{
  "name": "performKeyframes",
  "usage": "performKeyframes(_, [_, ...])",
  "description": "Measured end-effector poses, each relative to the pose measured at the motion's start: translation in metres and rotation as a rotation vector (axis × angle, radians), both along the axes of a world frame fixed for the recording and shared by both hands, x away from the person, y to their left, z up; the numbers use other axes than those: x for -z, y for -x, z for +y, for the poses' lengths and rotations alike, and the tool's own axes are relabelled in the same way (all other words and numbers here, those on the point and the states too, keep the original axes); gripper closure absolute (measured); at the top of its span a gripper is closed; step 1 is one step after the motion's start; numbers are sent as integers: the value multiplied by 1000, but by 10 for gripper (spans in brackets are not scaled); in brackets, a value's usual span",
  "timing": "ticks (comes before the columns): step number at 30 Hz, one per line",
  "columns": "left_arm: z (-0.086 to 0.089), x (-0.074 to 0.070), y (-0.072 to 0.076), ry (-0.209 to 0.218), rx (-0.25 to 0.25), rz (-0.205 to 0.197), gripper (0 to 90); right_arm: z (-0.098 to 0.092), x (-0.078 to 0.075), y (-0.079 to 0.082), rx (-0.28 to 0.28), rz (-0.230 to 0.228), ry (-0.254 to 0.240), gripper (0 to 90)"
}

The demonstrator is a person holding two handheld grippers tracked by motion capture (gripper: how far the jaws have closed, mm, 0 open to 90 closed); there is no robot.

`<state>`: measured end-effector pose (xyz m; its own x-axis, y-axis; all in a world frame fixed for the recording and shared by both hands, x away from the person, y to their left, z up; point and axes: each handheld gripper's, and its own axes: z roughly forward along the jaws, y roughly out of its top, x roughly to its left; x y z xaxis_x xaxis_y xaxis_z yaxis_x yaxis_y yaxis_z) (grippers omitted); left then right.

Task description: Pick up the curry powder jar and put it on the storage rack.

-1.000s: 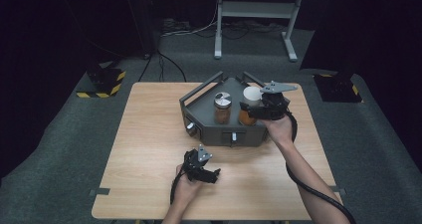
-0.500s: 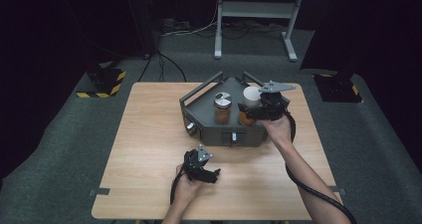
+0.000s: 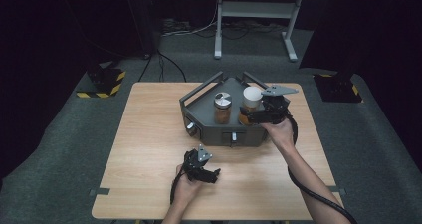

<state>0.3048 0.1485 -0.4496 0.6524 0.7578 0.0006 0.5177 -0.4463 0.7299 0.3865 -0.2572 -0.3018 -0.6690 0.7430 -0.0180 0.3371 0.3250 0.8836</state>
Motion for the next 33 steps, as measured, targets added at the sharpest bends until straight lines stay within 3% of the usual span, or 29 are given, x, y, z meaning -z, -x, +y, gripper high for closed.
performKeyframes(33, [0, 0, 0, 1, -1, 0, 70, -27, 14, 34, 9, -19, -14, 101])
